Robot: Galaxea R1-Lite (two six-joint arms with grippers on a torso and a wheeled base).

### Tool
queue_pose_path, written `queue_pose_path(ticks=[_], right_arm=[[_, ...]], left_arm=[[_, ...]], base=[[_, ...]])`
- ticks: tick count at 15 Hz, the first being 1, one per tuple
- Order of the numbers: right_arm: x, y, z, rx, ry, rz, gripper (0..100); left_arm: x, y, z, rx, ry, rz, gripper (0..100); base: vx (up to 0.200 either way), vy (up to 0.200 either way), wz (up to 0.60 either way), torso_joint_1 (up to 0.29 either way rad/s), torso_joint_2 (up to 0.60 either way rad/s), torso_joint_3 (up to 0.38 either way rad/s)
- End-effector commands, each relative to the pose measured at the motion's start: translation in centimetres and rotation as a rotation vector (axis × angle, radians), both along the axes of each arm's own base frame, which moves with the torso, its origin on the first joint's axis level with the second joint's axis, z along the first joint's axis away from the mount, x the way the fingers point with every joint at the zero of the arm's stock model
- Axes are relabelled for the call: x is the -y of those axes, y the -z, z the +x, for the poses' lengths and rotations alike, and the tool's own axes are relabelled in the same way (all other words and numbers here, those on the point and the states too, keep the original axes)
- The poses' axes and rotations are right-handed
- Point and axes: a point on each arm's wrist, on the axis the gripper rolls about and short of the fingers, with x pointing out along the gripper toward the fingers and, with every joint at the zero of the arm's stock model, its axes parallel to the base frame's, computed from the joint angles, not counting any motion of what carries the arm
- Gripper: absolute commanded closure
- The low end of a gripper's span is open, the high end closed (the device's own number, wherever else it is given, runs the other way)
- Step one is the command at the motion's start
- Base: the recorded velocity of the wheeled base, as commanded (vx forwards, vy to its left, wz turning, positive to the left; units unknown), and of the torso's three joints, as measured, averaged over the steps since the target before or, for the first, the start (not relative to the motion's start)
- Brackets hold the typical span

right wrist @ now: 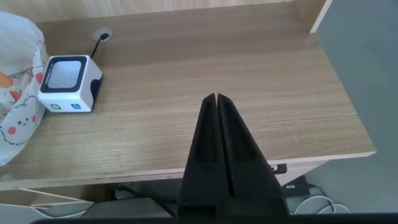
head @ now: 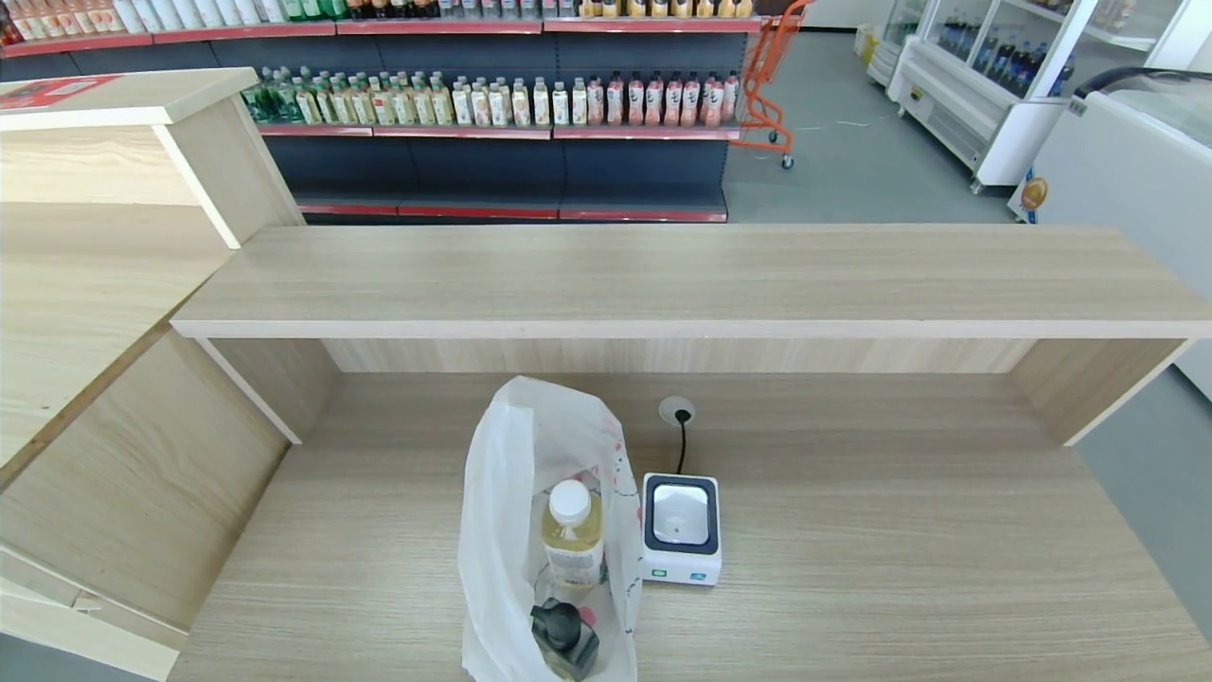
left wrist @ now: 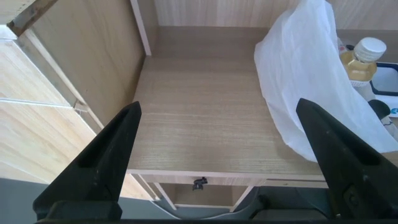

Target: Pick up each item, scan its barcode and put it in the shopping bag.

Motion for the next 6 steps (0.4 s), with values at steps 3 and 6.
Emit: queue_pose_path(ticks=[3, 6], right_arm=[[0.00, -0.02, 0.02, -0.003, 0.000, 0.000, 100], [0.00, -0.02, 0.02, -0.003, 0.000, 0.000, 100]], left_arm=[[0.00, 0.00, 0.00, 0.000, 0.001, 0.000, 0], [0.00, 0.00, 0.00, 0.000, 0.000, 0.000, 0]], base=[[0.000, 0.000, 0.00, 0.000, 0.00, 0.000], [0.000, 0.000, 0.00, 0.000, 0.00, 0.000]])
